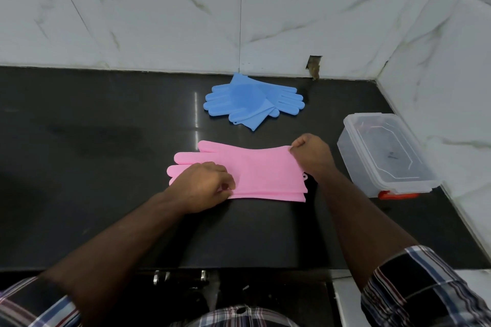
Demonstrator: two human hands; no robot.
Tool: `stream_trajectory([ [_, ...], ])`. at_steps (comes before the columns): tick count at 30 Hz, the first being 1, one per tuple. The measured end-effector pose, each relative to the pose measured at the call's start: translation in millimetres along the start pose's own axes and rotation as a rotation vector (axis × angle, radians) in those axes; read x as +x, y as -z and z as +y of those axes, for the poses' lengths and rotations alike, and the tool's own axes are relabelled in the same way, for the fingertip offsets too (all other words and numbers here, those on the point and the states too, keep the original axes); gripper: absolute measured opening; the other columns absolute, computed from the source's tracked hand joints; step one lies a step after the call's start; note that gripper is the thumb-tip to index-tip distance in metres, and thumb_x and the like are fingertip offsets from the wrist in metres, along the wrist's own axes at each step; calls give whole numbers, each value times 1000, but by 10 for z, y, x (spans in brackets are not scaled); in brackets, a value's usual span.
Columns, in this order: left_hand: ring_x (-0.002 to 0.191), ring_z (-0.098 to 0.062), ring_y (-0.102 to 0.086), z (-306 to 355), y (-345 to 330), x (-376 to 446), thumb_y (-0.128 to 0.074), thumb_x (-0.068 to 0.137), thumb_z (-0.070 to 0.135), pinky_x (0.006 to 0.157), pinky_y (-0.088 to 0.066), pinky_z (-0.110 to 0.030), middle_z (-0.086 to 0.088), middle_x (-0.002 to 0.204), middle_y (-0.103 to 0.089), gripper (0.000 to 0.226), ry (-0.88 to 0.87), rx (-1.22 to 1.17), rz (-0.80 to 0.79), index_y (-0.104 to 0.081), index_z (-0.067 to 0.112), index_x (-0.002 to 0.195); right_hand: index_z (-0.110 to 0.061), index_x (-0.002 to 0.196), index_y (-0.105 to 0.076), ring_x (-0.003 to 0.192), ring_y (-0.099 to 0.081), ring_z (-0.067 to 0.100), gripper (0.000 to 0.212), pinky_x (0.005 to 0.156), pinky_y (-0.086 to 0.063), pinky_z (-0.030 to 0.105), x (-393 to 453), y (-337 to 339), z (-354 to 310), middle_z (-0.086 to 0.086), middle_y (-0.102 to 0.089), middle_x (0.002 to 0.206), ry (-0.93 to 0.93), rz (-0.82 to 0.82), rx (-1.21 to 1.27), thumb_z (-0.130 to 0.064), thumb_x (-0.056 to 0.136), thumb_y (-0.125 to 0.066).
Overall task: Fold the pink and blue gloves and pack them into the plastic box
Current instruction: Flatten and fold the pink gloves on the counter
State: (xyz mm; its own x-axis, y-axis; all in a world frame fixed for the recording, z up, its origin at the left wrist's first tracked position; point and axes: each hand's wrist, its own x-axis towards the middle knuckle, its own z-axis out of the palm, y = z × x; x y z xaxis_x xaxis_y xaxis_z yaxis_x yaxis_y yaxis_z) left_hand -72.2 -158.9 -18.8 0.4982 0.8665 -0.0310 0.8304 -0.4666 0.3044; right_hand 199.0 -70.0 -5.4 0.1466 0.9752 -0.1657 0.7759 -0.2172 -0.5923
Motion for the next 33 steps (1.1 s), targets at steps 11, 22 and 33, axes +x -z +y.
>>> stream_trajectory([
  [11, 86, -1, -55, 12, 139, -35, -57, 89, 30, 79, -50, -30, 16, 91, -63, 11, 32, -148, 32, -66, 30, 94, -17, 102, -53, 81, -51, 8, 4, 71, -40, 25, -41, 78, 20, 0, -57, 98, -44, 43, 214, -14, 99, -50],
  [22, 82, -11, -62, -321, 262, -110, -65, 90, 20, 73, -45, -30, 9, 89, -67, 9, 470, -263, 352, -73, 24, 93, -24, 115, -53, 90, -64, 25, 31, 59, -62, 40, -131, 92, 194, 6, -55, 109, -215, -189, 238, -19, 89, -69],
  [33, 80, -23, -67, -780, 158, -264, -72, 88, 23, 82, -58, -43, -5, 86, -74, 7, 893, -644, 325, -73, 17, 84, -28, 110, -68, 88, -59, 19, 28, 54, -49, 29, -184, -21, 231, 0, -57, 104, -139, -202, 337, -9, 90, -67],
])
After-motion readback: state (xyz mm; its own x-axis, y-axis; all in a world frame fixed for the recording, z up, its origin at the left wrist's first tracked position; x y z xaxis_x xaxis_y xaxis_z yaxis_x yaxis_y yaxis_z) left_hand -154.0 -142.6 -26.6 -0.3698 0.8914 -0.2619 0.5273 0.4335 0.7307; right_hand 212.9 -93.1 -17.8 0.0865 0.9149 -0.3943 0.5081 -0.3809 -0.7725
